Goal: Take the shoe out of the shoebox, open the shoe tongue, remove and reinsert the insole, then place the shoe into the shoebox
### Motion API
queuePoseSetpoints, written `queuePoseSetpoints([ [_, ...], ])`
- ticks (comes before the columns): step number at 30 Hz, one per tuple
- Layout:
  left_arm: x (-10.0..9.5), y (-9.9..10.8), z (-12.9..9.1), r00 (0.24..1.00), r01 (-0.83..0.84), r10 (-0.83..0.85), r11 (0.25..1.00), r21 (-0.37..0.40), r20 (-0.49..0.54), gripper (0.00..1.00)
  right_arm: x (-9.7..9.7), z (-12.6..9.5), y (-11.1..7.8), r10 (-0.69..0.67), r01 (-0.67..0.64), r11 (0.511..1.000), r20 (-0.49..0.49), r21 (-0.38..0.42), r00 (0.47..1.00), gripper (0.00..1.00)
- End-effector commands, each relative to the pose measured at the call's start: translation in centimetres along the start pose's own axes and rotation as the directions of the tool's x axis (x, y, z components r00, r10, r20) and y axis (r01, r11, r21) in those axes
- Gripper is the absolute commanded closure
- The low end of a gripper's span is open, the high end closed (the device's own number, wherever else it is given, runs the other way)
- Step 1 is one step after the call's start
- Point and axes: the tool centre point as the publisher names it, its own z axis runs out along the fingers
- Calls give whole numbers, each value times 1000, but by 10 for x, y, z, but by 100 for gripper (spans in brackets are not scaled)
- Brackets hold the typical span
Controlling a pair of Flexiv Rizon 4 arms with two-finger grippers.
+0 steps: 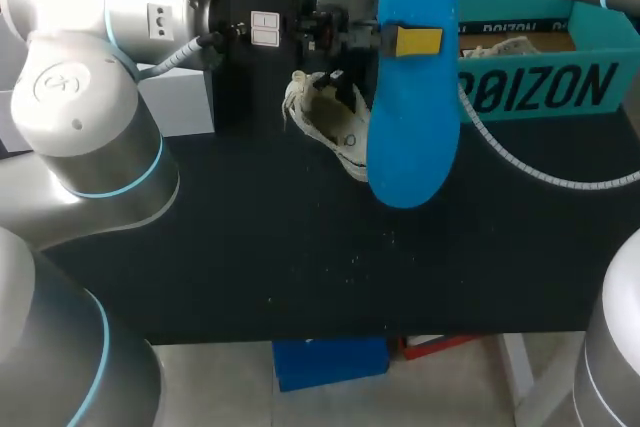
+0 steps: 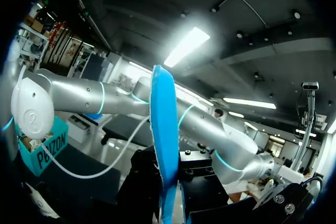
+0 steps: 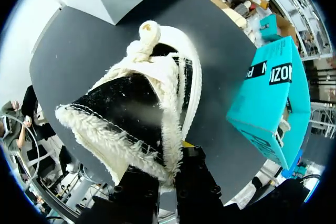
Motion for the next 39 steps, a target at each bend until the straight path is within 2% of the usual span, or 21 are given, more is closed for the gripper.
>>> queuePoseSetpoints([
  [1, 0, 0, 2, 1000, 0, 0, 1000, 0, 3, 100, -2, 1, 5, 790, -790, 608, -44, -84, 612, 100],
  [4, 0, 0, 2, 1000, 0, 0, 1000, 0, 3, 100, -5, 4, 8, 815, -815, 572, -42, -93, 577, 100],
  [9, 0, 0, 2, 1000, 0, 0, 1000, 0, 3, 100, -2, 16, 11, 824, -821, 559, -34, -117, 566, 100],
  [19, 0, 0, 2, 1000, 0, 0, 1000, 0, 3, 100, 16, 40, 16, 812, -810, 573, -46, -129, 582, 100],
  [27, 0, 0, 2, 1000, 0, 0, 1000, 0, 3, 100, 23, 57, 13, 777, -781, 609, -94, -138, 622, 100],
  [32, 0, 0, 2, 1000, 0, 0, 1000, 0, 3, 100, 23, 64, 11, 716, -727, 658, -136, -194, 684, 100],
  [39, 0, 0, 2, 1000, 0, 0, 1000, 0, 3, 100, 21, 69, 11, 677, -691, 691, -143, -214, 722, 100],
])
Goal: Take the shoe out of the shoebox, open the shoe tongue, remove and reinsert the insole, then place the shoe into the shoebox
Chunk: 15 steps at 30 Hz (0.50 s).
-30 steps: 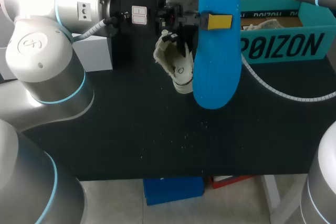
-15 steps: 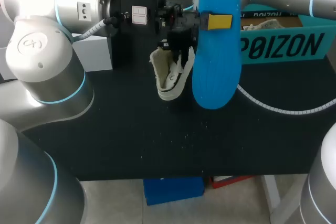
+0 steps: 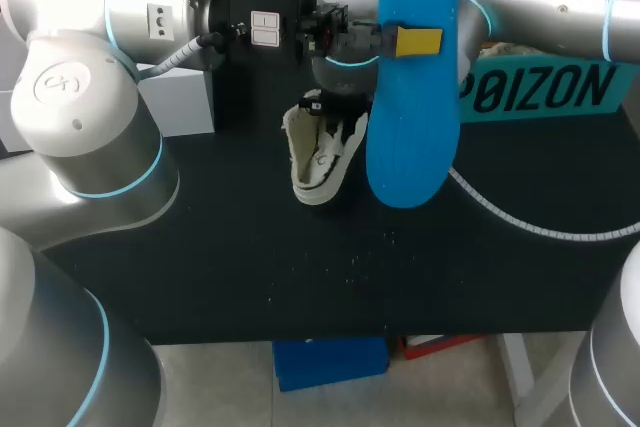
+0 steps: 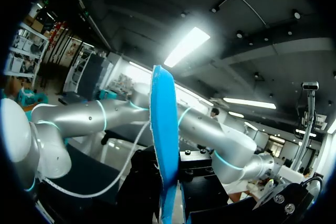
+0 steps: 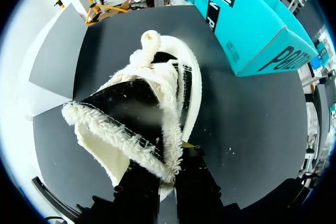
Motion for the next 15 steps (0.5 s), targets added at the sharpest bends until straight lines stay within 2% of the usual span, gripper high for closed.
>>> queuePoseSetpoints([
  [1, 0, 0, 2, 1000, 0, 0, 1000, 0, 3, 100, -6, 0, -1, -18, 18, 1000, -32, -3, 999, 100],
  [9, 0, 0, 2, 1000, 0, 0, 1000, 0, 3, 100, -8, 8, -9, -42, 43, 999, -32, 12, 999, 100],
  [10, 0, 0, 2, 1000, 0, 0, 1000, 0, 3, 100, -8, 9, -10, -44, 45, 999, -38, 13, 998, 96],
  [11, 0, 0, 2, 1000, 0, 0, 1000, 0, 3, 100, -8, 9, -10, -43, 44, 999, -34, 17, 998, 20],
  [12, 0, 0, 2, 1000, 0, 0, 1000, 0, 3, 100, -10, 8, -10, -42, 43, 999, -34, 19, 999, 0],
  [15, 0, 0, 2, 1000, 0, 0, 1000, 0, 3, 100, -15, -2, -7, -50, 51, 998, -41, 28, 998, 0],
])
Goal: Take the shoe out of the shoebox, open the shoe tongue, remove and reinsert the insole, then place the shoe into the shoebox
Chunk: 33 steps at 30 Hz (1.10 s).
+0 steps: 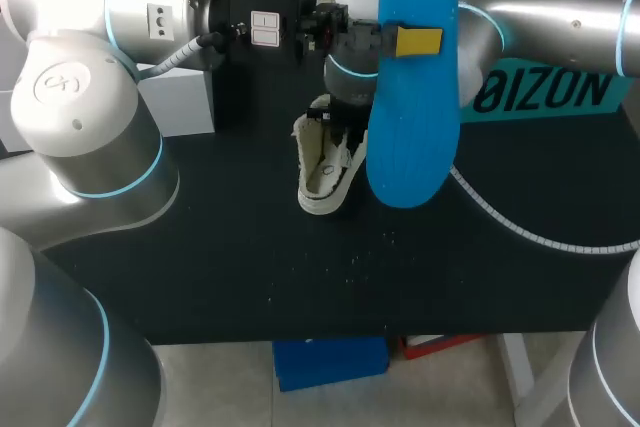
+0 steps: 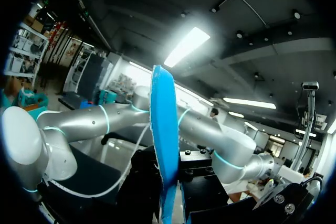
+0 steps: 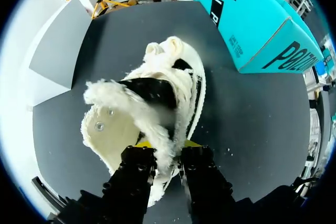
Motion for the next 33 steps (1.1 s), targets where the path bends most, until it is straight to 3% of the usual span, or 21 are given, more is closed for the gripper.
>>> queuePoseSetpoints([
  [1, 0, 0, 2, 1000, 0, 0, 1000, 0, 3, 100, -7, -17, 4, -10, 10, 1000, -14, 12, 1000, 0],
  [5, 0, 0, 2, 1000, 0, 0, 1000, 0, 3, 100, -12, -47, 12, -8, 9, 1000, -87, 13, 996, 0],
  [9, 0, 0, 2, 1000, 0, 0, 1000, 0, 3, 100, -13, -80, 19, 24, -8, 998, -251, 67, 968, 0],
  [11, 0, 0, 2, 1000, 0, 0, 1000, 0, 3, 100, -13, -93, 22, 52, -14, 994, -361, 108, 931, 0],
  [13, 0, 0, 2, 1000, 0, 0, 1000, 0, 3, 100, -13, -107, 25, 48, 30, 990, -521, 141, 852, 0],
  [14, 0, 0, 2, 1000, 0, 0, 1000, 0, 3, 100, -12, -115, 26, -27, 97, 990, -525, 106, 851, 0],
  [27, 0, 0, 2, 1000, 0, 0, 1000, 0, 3, 100, -12, -115, 26, -27, 97, 990, -525, 106, 851, 0],
  [29, 0, 0, 2, 1000, 0, 0, 1000, 0, 3, 100, -19, -120, 25, 48, 52, 988, -602, 148, 797, 0],
  [33, 0, 0, 2, 1000, 0, 0, 1000, 0, 3, 100, -23, -130, 21, 95, -6, 991, -660, 135, 746, 0],
])
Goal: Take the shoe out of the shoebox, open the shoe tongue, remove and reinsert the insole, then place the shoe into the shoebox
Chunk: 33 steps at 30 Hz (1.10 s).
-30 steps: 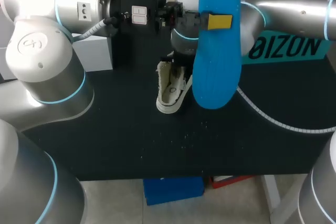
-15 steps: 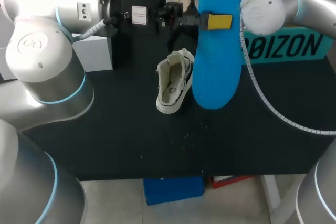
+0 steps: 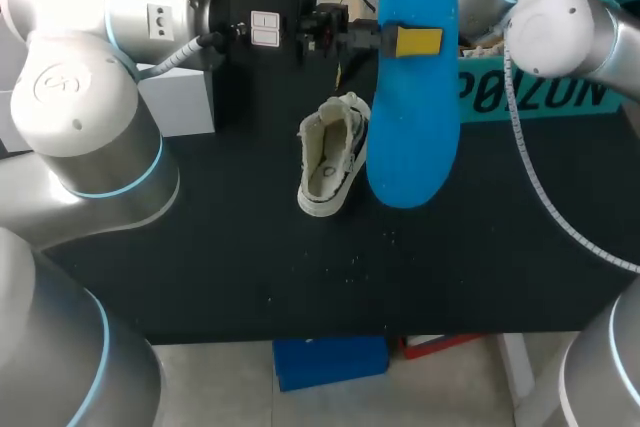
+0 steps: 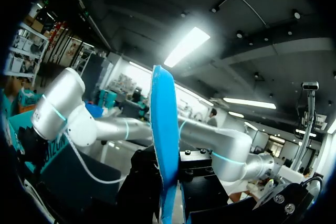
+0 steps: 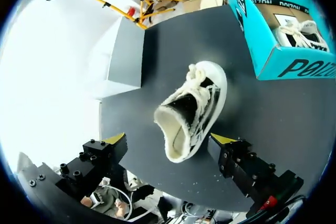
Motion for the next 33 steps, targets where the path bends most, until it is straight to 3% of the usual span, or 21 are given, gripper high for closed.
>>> queuePoseSetpoints([
  [1, 0, 0, 2, 1000, 0, 0, 1000, 0, 3, 100, -7, -11, -7, 21, -29, 998, -165, -49, 986, 0],
  [8, 0, 0, 2, 1000, 0, 0, 1000, 0, 3, 100, 3, -20, -4, 73, -98, 994, -367, -50, 927, 0],
  [15, 0, 0, 2, 1000, 0, 0, 1000, 0, 3, 100, 11, -26, -3, 106, -136, 991, -566, -11, 818, 0],
  [26, 0, 0, 2, 1000, 0, 0, 1000, 0, 3, 100, 16, -33, -1, 51, -123, 990, -627, -71, 777, 0],
  [33, 0, 0, 2, 1000, 0, 0, 1000, 0, 3, 100, 16, -34, -1, 52, -123, 990, -657, -63, 752, 0],
])
